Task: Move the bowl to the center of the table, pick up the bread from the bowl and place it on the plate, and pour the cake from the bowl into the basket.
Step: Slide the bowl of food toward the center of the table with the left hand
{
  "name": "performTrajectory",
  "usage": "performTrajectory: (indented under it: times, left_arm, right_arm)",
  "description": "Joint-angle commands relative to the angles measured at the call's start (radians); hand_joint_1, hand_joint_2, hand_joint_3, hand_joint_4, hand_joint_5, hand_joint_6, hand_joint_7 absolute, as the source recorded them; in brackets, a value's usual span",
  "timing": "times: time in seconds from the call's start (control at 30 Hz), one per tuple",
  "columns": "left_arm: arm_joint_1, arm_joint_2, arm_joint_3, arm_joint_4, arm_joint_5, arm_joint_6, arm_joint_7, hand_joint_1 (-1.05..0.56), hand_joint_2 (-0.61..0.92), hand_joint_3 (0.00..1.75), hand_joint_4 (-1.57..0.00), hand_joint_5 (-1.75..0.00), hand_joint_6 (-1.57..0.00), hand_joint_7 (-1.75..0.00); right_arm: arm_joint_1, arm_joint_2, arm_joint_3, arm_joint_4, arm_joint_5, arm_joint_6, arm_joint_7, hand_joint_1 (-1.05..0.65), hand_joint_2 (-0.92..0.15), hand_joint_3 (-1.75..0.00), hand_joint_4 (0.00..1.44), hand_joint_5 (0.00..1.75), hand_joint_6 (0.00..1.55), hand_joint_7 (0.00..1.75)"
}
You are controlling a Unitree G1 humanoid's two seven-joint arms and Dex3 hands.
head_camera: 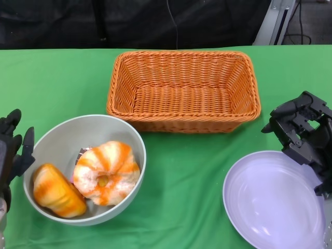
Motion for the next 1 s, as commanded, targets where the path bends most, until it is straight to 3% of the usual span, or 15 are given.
performTrajectory:
  times: [0.03, 0.43, 1.0]
  left_arm:
    - [-0.001, 0.011, 0.004, 0.005, -0.008, -0.02, -0.013, -0.81, 0.92, 0.72, -0.28, -0.02, -0.25, -0.01]
    - [0.001, 0.003, 0.01, 0.007, -0.025, -0.043, -0.03, -0.83, 0.92, 0.7, -0.31, -0.02, -0.26, -0.01]
    - [0.145, -0.093, -0.027, -0.341, -0.091, 0.167, -0.087, -0.8, 0.92, 0.7, -0.28, -0.01, -0.22, -0.01]
  right_arm:
    - [0.008, -0.009, -0.002, -0.007, 0.009, 0.006, -0.006, -0.15, -0.85, -0.45, 0.79, 1.47, 0.74, 1.1]
    - [0.004, -0.017, -0.004, 0.006, -0.001, -0.007, -0.004, -0.15, -0.86, -0.43, 0.78, 1.45, 0.74, 1.07]
    - [0.007, -0.015, -0.001, 0.0, -0.005, 0.002, -0.016, -0.15, -0.87, -0.42, 0.8, 1.45, 0.75, 1.07]
